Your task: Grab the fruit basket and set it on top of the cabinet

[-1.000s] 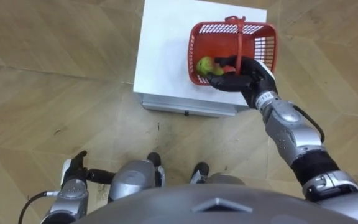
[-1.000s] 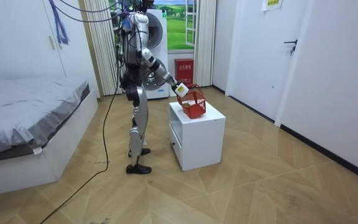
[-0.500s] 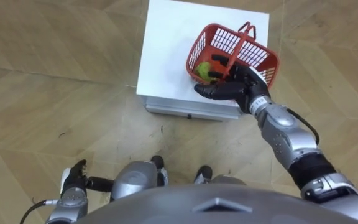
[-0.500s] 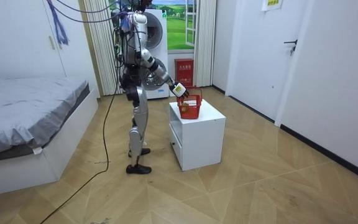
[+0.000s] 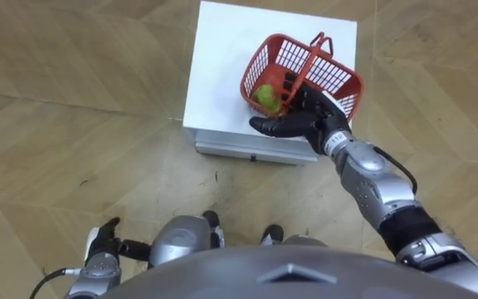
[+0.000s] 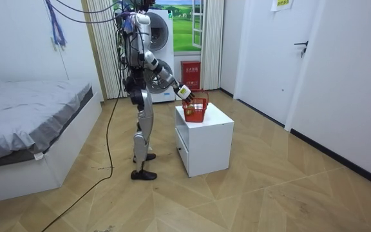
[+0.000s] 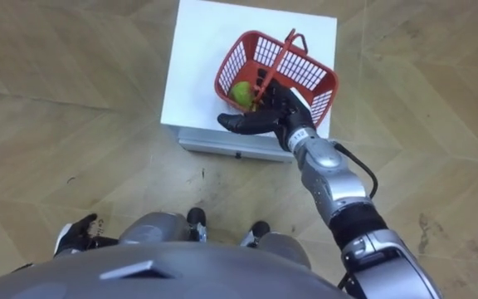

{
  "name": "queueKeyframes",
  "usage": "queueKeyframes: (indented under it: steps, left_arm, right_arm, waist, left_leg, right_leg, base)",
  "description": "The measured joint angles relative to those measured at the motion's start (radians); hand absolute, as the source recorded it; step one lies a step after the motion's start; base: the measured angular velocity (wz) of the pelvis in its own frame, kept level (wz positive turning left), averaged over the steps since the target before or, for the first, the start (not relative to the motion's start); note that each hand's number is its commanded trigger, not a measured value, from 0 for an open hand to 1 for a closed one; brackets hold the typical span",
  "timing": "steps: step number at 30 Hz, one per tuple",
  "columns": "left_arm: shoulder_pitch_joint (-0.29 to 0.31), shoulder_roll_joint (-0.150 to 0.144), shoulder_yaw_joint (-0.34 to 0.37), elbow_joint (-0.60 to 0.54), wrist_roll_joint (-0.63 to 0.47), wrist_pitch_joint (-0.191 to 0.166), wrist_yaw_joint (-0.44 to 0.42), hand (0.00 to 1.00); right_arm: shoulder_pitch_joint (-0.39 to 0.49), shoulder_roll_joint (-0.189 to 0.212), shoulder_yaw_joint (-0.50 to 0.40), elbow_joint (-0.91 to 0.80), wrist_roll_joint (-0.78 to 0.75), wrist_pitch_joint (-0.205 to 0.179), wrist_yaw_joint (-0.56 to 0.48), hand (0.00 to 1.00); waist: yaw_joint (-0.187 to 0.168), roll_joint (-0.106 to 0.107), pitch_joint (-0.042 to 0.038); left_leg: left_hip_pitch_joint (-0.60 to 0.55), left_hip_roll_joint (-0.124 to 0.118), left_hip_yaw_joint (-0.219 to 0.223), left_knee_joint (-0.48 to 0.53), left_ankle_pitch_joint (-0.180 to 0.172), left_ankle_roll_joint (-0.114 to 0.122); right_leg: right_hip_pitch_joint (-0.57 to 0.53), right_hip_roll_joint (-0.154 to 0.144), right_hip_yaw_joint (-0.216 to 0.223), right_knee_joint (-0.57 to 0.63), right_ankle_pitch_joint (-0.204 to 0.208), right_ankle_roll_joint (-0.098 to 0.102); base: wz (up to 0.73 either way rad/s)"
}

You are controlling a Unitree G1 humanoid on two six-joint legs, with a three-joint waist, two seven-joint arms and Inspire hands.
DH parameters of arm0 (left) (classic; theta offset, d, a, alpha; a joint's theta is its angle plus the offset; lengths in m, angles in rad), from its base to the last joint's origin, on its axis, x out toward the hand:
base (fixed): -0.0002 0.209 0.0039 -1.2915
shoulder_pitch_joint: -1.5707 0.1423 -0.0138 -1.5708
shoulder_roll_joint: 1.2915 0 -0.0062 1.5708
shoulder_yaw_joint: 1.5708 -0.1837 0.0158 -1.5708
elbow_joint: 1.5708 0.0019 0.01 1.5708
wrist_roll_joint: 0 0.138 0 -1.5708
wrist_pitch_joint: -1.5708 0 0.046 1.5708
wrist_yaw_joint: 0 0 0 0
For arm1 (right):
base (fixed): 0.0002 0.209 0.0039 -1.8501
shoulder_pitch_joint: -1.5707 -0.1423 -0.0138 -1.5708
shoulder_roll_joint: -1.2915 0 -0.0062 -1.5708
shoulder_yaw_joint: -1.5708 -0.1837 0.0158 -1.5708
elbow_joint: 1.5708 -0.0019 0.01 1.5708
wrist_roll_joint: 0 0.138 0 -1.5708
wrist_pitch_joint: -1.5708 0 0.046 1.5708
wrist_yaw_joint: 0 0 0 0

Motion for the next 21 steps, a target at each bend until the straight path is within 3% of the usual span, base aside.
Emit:
queueKeyframes:
  steps: [8,12,14,21]
  left_arm:
    - [0.003,-0.007,0.010,-0.012,-0.004,-0.008,-0.003,0.00]
    - [0.028,-0.022,0.061,-0.021,0.000,-0.025,-0.002,0.00]
    - [0.034,-0.028,0.076,-0.017,-0.002,-0.026,-0.002,0.00]
    - [0.042,-0.029,0.099,-0.021,-0.002,-0.032,0.006,0.00]
  right_arm:
    - [0.012,-0.005,-0.060,-0.044,-0.002,-0.017,-0.065,0.00]
    - [0.053,-0.007,-0.130,-0.110,-0.041,-0.031,-0.094,0.00]
    - [0.059,-0.012,-0.147,-0.122,-0.036,-0.048,-0.105,0.00]
    - [0.124,-0.032,-0.254,-0.232,0.014,-0.049,-0.168,0.00]
  waist:
    - [-0.007,0.013,-0.0053]
    - [-0.028,0.016,-0.0113]
    - [-0.032,0.015,-0.0115]
    - [-0.067,0.015,-0.0127]
  left_leg:
    - [0.034,-0.001,0.003,-0.010,0.000,0.000]
    - [0.054,-0.001,0.008,-0.019,0.000,0.000]
    - [0.059,0.000,0.015,-0.021,0.000,0.000]
    - [0.070,0.000,0.028,-0.024,0.000,0.000]
  right_leg:
    - [0.027,-0.001,0.004,0.000,0.000,0.000]
    - [0.040,0.000,0.007,-0.001,0.000,0.000]
    - [0.041,0.000,0.009,-0.001,0.000,0.000]
    - [0.045,0.000,0.019,0.000,0.000,0.000]
  base:
    - [0.00]
    - [-0.05]
    - [-0.10]
    - [-0.05]
